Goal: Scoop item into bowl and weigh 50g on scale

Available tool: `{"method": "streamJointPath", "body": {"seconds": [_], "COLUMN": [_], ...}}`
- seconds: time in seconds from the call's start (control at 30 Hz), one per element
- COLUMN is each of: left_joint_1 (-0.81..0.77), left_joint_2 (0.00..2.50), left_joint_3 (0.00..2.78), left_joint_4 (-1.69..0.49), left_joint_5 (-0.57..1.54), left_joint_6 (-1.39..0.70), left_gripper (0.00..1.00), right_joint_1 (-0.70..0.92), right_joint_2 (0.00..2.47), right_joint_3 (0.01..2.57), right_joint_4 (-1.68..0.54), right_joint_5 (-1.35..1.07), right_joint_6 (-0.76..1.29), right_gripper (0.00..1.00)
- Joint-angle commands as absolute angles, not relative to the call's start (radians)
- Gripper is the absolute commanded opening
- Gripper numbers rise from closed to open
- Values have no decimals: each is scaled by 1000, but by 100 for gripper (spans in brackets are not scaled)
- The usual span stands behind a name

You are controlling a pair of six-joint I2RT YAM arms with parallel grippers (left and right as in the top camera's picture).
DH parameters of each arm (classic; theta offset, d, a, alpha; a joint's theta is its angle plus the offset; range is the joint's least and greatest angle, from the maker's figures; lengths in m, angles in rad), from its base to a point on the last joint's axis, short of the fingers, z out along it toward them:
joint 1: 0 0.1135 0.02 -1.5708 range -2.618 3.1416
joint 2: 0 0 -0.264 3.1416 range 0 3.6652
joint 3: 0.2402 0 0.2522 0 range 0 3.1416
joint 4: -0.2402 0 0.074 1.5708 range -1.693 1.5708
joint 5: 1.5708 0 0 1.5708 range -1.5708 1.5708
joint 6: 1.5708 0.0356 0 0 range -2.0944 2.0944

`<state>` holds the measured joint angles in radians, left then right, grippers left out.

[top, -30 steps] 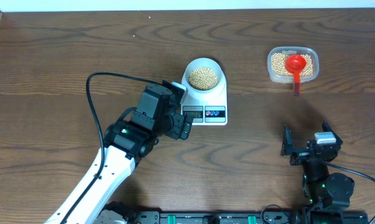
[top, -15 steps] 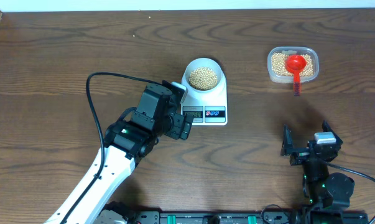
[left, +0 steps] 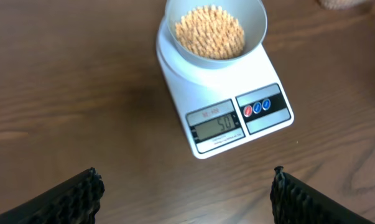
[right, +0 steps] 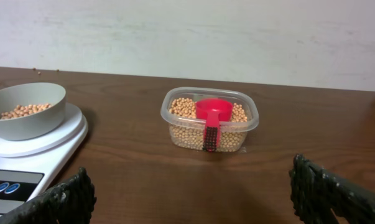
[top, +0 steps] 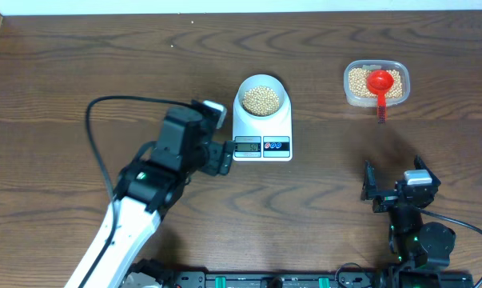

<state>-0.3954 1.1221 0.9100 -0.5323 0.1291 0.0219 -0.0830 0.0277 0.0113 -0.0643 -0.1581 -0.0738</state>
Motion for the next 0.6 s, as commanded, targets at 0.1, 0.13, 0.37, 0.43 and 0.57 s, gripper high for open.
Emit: {"method": "streamJointPath", "body": {"seconds": [0.1, 0.13, 0.37, 0.43, 0.57], "left_joint_1": [-315, -305, -224, -207, -165], "left_joint_2": [862, 830, 557, 488, 356], "left_joint_3": [852, 839, 699, 662, 577], "left_joint_4": [-575, -575, -562, -543, -482], "left_joint_5": [125, 137, 199, 199, 199], "left_joint_6": [96, 110, 209, 209, 209], "left_gripper": [88, 88, 88, 89, 88], "right_joint_1": [-77, -77, -77, -77, -77], "right_joint_2": [19, 19, 19, 19, 19], "right_joint_3": [6, 6, 6, 6, 6], "right_joint_4": [-63, -63, -63, -63, -63], "right_joint_5": [-148, -148, -148, -148, -148], "right_joint_6": [-87, -87, -87, -87, -87], "right_gripper": [99, 99, 99, 99, 99]}}
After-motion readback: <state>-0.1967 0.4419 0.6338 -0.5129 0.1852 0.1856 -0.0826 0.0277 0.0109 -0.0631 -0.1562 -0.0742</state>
